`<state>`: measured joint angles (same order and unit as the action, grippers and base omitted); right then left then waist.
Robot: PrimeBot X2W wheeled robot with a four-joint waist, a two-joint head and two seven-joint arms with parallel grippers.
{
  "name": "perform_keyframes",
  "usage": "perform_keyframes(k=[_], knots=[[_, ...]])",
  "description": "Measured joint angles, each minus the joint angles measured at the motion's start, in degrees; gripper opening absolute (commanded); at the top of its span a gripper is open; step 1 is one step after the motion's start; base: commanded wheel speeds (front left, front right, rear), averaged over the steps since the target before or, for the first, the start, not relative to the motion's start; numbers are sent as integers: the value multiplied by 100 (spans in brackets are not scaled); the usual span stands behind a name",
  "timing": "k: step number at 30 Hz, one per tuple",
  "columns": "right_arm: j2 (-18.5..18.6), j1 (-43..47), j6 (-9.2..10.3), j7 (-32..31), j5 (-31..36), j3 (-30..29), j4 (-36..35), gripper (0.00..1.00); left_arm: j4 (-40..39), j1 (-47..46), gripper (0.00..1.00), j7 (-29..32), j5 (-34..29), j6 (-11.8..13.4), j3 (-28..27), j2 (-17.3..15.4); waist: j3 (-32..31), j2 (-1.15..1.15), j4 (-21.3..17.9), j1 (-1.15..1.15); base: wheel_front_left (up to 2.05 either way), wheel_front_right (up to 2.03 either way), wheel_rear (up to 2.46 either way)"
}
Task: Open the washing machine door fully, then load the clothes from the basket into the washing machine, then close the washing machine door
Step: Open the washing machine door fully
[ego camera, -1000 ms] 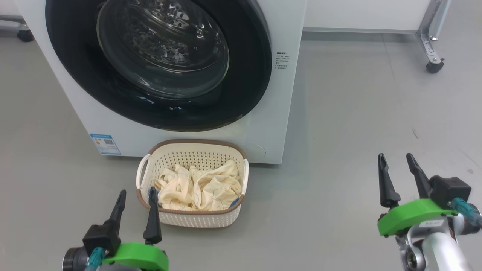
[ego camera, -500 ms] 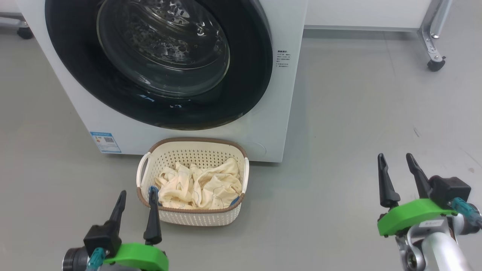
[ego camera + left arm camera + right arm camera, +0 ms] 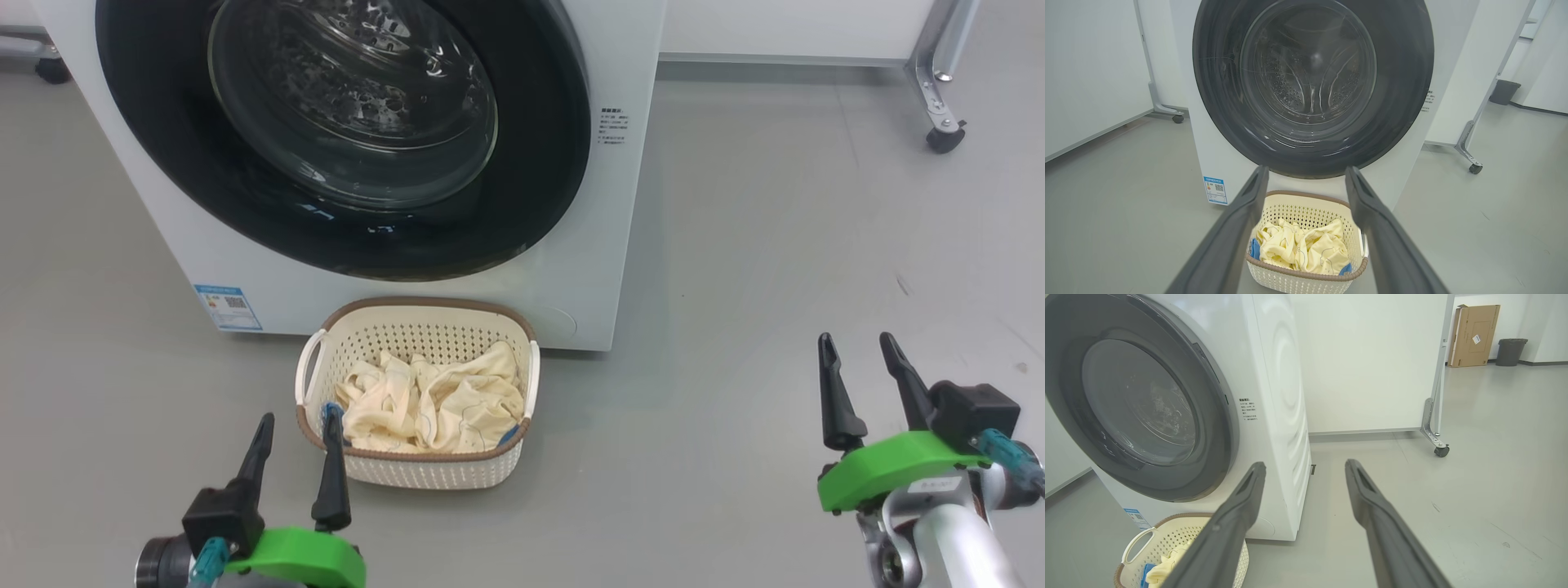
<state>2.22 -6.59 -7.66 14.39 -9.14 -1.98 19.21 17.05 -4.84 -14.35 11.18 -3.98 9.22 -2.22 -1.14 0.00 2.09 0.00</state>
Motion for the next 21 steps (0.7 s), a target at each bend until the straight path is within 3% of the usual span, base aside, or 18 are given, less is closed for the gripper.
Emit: perform_keyframes(k=[1, 3, 12, 16, 20, 21], knots=[[0, 0, 0, 0, 0, 4, 0, 74, 0, 0, 100, 0, 0, 1, 0, 0, 4, 0, 3, 0, 0, 0, 0], [0, 0, 0, 0, 0, 25, 2, 0, -1, 0, 100, 0, 0, 1, 0, 0, 11, 0, 8, 0, 0, 0, 0], [0, -1, 0, 0, -256, 103, 13, 0, -1, -1, 100, 0, 0, 7, 2, 0, 61, 0, 34, 0, 0, 0, 0], [0, -3, 0, 0, -981, 49, 52, 0, -1, -2, 100, 0, 0, 1, 29, 0, 111, 0, 98, 0, 0, 0, 0], [0, -104, 0, 0, -2147, 8, 212, 0, -1, -7, 100, 0, 0, 0, 38, 0, 222, 0, 176, 0, 0, 0, 0], [0, -208, 0, 0, -2733, 1, 301, 0, -1, -41, 100, 0, 0, 0, 44, 0, 296, 0, 223, 0, 0, 0, 0]])
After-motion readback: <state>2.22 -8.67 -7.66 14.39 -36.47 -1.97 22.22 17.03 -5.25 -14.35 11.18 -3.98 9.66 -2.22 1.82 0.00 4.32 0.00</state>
